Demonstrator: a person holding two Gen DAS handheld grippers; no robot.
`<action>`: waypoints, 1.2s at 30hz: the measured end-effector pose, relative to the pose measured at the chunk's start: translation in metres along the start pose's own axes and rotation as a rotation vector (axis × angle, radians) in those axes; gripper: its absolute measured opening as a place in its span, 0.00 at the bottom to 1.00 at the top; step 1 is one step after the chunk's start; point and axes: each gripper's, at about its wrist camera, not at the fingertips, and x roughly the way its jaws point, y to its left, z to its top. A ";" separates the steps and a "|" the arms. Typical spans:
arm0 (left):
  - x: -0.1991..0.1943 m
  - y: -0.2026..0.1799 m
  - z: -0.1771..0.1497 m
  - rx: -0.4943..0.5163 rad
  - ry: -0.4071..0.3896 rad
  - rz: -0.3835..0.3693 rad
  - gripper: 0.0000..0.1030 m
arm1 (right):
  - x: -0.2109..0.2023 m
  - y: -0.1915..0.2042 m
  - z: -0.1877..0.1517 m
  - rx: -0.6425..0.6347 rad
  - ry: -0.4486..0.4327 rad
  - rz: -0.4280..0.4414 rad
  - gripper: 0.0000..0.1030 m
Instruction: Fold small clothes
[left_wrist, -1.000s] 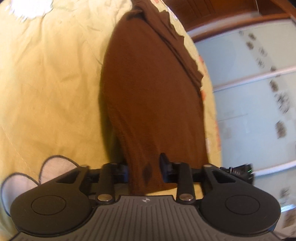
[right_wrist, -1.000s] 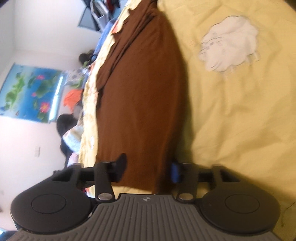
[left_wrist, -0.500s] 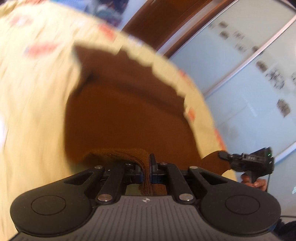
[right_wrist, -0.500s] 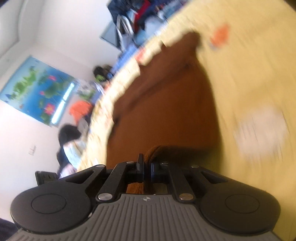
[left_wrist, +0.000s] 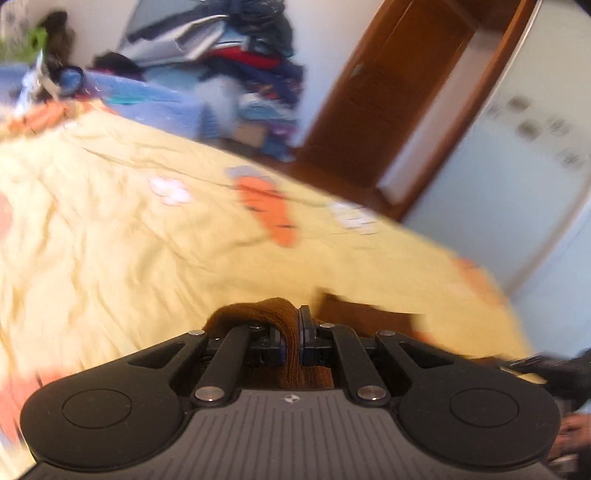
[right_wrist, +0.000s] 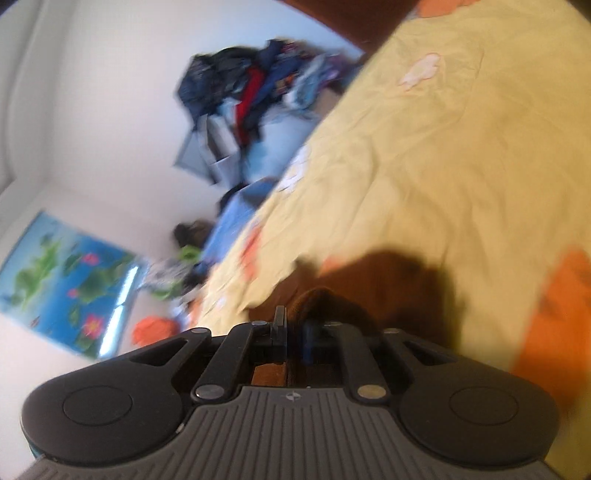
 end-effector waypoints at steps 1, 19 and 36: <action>0.009 0.002 0.003 -0.036 0.043 0.044 0.08 | 0.012 -0.003 0.005 0.014 -0.011 -0.064 0.53; -0.092 0.059 -0.135 -0.299 0.090 -0.109 0.91 | -0.052 0.001 -0.105 -0.331 0.014 -0.256 0.88; -0.144 0.027 -0.153 -0.190 0.192 -0.238 0.09 | -0.088 0.011 -0.117 -0.241 0.138 -0.046 0.19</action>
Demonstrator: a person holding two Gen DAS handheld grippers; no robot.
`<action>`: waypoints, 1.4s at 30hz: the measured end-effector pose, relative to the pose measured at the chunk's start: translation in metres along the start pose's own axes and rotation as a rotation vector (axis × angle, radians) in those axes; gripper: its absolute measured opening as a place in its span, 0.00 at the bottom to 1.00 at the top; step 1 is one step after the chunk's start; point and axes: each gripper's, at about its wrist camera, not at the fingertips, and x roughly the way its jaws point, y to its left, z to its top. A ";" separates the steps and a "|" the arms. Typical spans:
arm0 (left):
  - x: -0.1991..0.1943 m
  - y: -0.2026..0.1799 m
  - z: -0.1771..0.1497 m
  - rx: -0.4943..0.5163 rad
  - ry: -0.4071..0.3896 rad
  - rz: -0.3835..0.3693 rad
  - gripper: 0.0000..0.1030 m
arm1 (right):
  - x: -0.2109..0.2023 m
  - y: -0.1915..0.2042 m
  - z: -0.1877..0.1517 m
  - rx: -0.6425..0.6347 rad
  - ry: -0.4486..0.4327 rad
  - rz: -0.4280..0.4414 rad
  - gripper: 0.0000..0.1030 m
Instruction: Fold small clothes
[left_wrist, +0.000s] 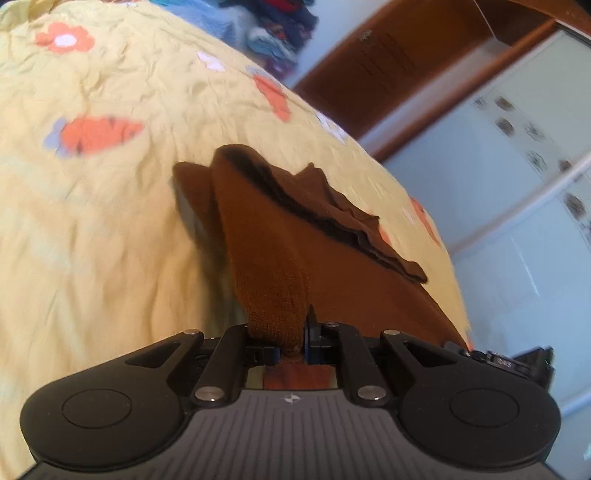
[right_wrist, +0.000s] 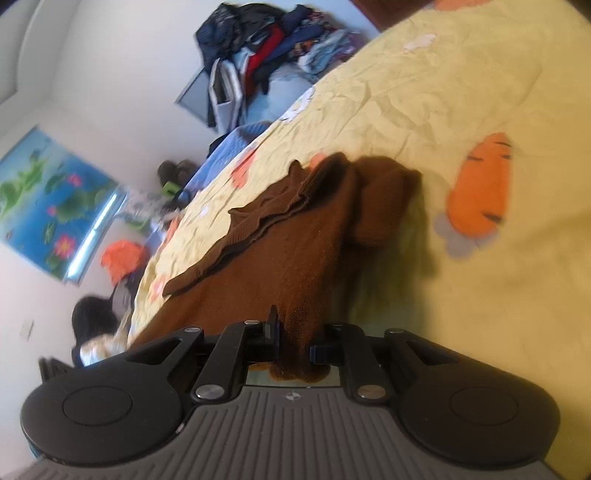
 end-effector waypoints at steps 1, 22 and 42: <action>-0.008 -0.001 -0.014 0.025 0.015 0.008 0.09 | -0.011 0.002 -0.009 -0.024 0.012 -0.009 0.19; 0.057 -0.094 -0.050 1.152 -0.040 0.382 0.93 | 0.005 0.005 0.009 0.175 0.029 -0.025 0.75; 0.087 -0.009 0.053 0.425 -0.089 0.342 0.92 | 0.034 0.018 0.045 -0.095 -0.083 -0.201 0.81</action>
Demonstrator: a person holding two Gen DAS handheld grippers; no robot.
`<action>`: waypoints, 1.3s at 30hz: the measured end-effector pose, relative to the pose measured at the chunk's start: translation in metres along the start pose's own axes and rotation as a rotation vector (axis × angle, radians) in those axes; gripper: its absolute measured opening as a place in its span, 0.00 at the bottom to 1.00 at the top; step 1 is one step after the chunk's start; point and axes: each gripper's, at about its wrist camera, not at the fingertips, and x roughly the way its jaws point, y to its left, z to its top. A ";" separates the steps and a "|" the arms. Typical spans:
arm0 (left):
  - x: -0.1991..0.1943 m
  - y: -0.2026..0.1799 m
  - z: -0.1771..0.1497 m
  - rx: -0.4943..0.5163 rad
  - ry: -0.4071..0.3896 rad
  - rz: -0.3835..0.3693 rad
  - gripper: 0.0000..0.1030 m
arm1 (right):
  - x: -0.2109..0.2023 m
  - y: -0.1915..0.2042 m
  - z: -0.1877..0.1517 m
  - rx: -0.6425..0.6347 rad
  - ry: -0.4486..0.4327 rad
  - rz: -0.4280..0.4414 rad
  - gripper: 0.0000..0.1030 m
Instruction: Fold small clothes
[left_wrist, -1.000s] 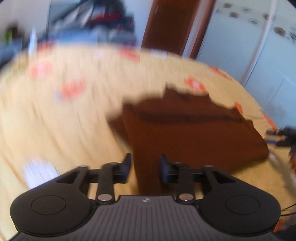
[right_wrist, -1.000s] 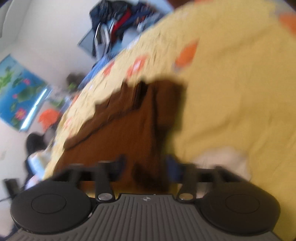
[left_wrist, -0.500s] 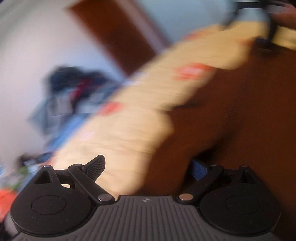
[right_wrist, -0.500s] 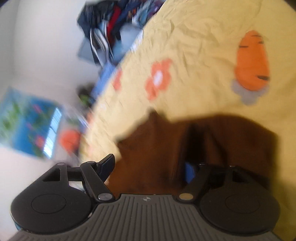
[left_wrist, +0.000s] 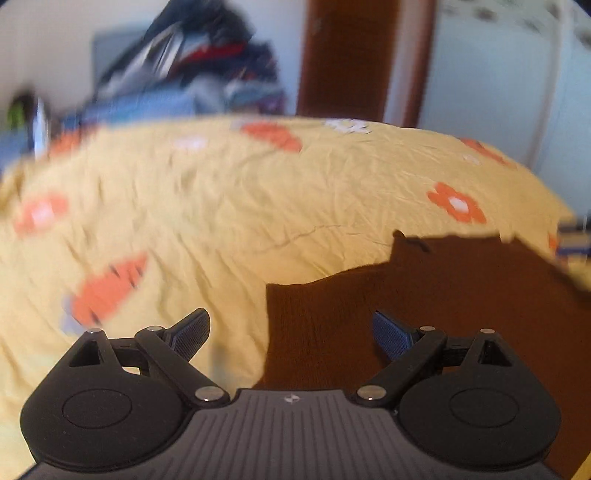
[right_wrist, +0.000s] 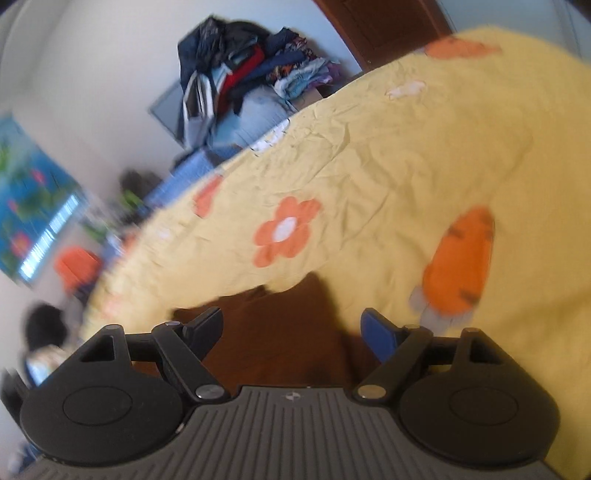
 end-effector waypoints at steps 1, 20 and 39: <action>0.010 0.006 0.004 -0.087 0.040 -0.025 0.92 | 0.007 0.000 0.004 -0.036 0.011 -0.029 0.80; 0.056 -0.050 0.035 0.093 0.057 0.086 0.08 | 0.032 -0.001 0.016 -0.180 0.013 -0.096 0.14; 0.030 -0.090 -0.030 0.161 -0.061 0.091 0.90 | 0.018 0.034 -0.055 -0.381 -0.104 -0.215 0.65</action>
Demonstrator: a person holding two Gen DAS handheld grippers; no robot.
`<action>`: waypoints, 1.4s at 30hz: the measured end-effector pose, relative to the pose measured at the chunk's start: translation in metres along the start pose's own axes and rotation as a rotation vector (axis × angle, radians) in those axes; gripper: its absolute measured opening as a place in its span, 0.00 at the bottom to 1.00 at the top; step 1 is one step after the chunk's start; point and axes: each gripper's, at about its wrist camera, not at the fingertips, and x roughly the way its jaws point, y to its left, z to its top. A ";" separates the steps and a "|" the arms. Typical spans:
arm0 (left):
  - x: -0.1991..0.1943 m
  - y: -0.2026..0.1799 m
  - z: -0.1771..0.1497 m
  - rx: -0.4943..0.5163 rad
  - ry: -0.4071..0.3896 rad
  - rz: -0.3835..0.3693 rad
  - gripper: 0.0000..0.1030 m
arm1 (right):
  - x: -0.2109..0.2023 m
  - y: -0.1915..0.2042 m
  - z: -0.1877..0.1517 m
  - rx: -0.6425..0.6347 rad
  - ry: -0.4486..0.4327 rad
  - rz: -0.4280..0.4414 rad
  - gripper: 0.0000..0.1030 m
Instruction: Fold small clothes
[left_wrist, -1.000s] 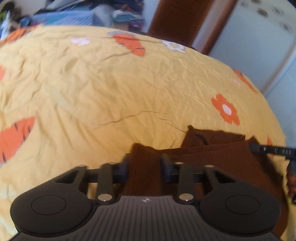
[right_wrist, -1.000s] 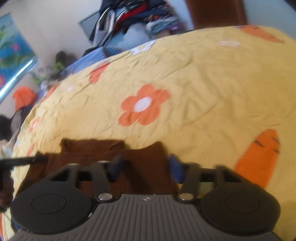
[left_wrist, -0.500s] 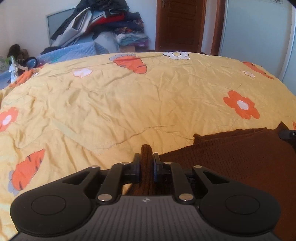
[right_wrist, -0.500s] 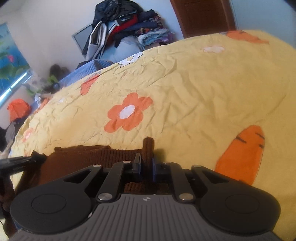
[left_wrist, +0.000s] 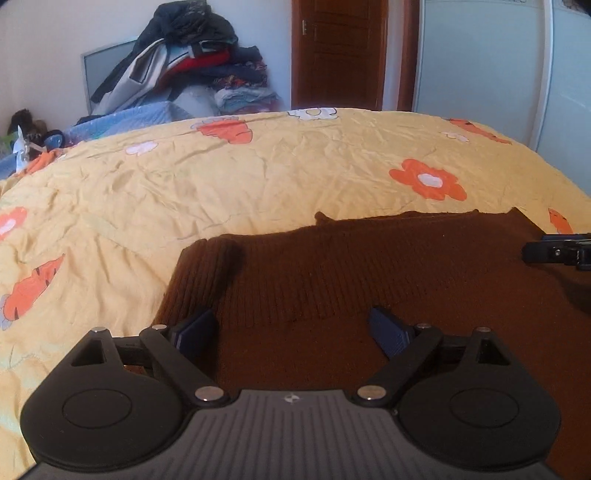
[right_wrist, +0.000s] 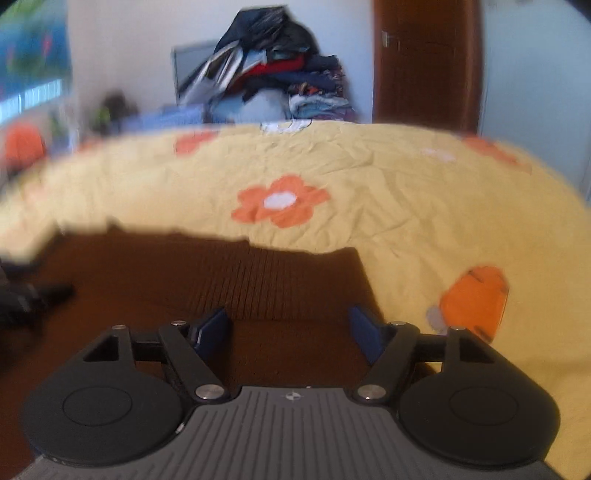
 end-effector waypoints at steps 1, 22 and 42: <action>-0.002 -0.003 -0.002 0.011 -0.004 0.008 0.90 | -0.001 -0.006 0.001 0.023 -0.002 0.011 0.64; -0.059 -0.007 -0.021 -0.046 -0.060 0.006 0.91 | -0.028 0.006 0.003 0.036 0.030 -0.118 0.86; -0.151 0.084 -0.110 -0.633 0.087 -0.175 0.92 | -0.130 -0.032 -0.071 0.279 0.150 0.057 0.89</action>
